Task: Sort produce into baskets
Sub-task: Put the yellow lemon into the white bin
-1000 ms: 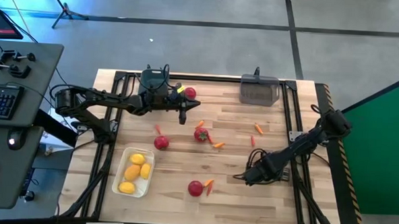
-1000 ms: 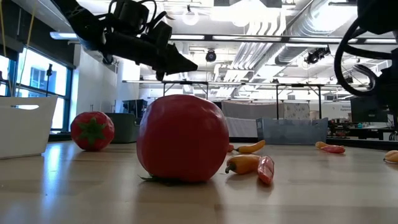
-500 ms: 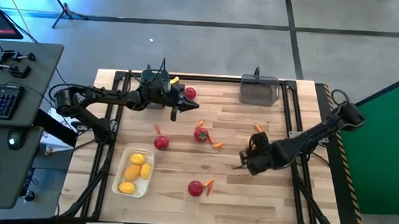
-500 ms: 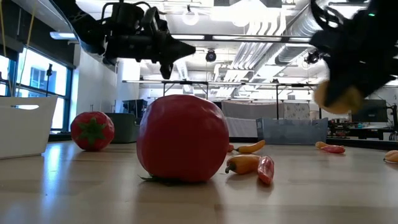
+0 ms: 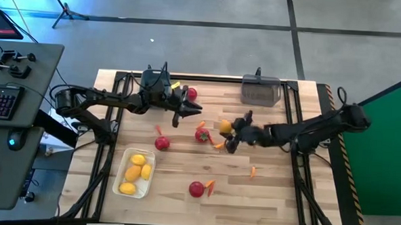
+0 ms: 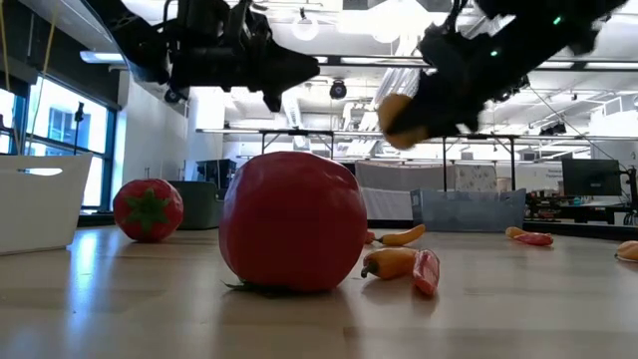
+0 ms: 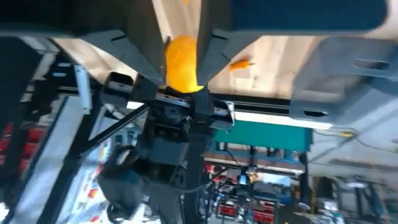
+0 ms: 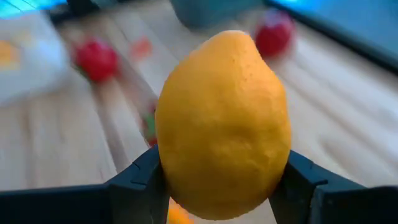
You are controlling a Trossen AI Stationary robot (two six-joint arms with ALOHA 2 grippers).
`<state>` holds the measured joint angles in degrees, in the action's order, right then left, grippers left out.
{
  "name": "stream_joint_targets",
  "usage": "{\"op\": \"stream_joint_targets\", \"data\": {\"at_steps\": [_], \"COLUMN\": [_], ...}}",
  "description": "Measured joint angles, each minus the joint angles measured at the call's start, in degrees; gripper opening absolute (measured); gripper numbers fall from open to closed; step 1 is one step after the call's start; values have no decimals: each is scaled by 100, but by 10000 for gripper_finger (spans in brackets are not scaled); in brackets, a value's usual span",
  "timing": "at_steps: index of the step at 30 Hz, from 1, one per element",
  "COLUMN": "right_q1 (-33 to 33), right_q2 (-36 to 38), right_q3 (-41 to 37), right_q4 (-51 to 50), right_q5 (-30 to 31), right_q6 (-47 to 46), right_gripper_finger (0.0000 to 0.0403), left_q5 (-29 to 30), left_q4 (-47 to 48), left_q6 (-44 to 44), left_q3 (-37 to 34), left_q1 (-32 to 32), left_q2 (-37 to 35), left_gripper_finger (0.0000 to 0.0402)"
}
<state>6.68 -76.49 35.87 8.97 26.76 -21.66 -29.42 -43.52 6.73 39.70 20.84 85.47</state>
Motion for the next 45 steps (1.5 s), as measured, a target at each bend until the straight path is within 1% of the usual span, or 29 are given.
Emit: {"op": "stream_joint_targets", "data": {"at_steps": [3,6,9,13,16,18,21,25,28,31,37,45], "right_q1": [-372,-635,-760,-757,-757,-757,-757,-757,-755,-753,-740,-742], "right_q2": [-4,-8,-11,-11,-28,-32,-35,-39,-39,-39,-39,-41], "right_q3": [-525,-808,-868,-683,-549,-493,-438,-362,-325,-323,-321,-321], "right_q4": [1554,2276,2521,2558,2566,2555,2552,2412,2326,2324,2270,2206], "right_q5": [-539,-793,-939,-1146,-1291,-1344,-1369,-1432,-1436,-1436,-1475,-1483], "right_q6": [878,1388,1773,2223,2428,2517,2578,2565,2561,2560,2515,2468], "right_gripper_finger": [186,186,186,186,186,185,185,185,185,185,185,183], "left_q5": [338,655,972,1375,1712,1958,2243,2255,2255,2255,2118,1985], "left_q4": [-1,-5,27,28,95,220,499,952,1115,1181,1312,1280], "left_q6": [-84,34,58,60,43,-155,-534,-794,-981,-992,-1000,-1043], "left_q3": [0,0,0,0,67,175,352,668,821,1015,1489,1775], "left_q1": [-146,-292,-446,-695,-872,-980,-1110,-1209,-1237,-1246,-1319,-1342], "left_q2": [0,0,0,0,0,0,1,2,21,204,891,1116], "left_gripper_finger": [113,148,183,227,251,261,268,269,269,269,269,267]}}
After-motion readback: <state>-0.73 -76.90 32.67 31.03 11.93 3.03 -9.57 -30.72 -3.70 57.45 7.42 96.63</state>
